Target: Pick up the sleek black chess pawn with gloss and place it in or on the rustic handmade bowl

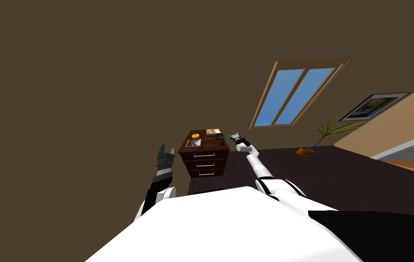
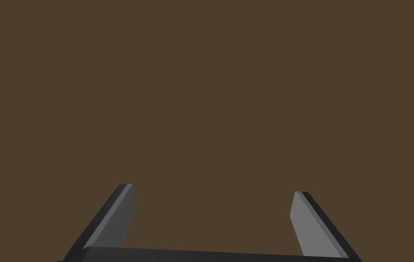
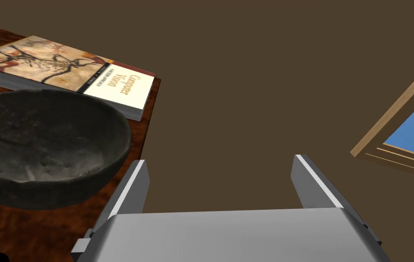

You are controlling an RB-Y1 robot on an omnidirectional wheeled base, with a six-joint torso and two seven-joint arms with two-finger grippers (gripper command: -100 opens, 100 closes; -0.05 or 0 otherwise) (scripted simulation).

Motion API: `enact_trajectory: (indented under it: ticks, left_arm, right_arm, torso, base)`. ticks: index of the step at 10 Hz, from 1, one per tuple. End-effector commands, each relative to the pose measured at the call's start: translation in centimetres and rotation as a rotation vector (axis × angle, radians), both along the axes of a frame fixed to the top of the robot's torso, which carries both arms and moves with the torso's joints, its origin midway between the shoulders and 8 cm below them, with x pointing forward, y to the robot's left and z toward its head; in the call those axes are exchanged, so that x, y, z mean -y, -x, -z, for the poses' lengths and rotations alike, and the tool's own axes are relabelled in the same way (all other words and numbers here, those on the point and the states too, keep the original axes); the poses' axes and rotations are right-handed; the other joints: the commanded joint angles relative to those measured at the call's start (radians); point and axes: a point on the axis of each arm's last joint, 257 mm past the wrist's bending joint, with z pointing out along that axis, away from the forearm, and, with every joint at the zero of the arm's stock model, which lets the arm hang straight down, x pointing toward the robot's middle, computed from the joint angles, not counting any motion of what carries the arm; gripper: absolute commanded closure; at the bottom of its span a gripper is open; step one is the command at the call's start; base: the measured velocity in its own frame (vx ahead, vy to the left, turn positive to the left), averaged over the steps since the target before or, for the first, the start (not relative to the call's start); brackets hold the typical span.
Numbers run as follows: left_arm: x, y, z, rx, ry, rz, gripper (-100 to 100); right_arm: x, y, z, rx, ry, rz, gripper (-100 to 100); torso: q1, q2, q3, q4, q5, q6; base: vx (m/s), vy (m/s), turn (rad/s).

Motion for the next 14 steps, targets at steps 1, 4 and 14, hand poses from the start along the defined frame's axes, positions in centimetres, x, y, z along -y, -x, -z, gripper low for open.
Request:
enact_trajectory:
  ticks: [1,4,14]
  left_arm:
    - [0.0,0.0,0.0,0.0,0.0,0.0,0]
    - [0.0,0.0,0.0,0.0,0.0,0.0,0]
    - [0.0,0.0,0.0,0.0,0.0,0.0,0]
  right_arm:
    - [0.41,-0.63,0.37,-0.017,-0.042,0.008,-100]
    - [0.41,-0.63,0.37,-0.017,-0.042,0.008,-100]
    - [0.75,-0.06,1.06,-0.071,-0.192,0.016,-100]
  torso:
    - [0.0,0.0,0.0,0.0,0.0,0.0]
    - [0.001,0.0,0.0,0.0,0.0,0.0]
    - [0.0,0.0,0.0,0.0,0.0,0.0]
  base:
    - [0.002,-0.006,-0.018]
    - [-0.001,0.002,0.006]
    - [0.006,0.001,0.018]
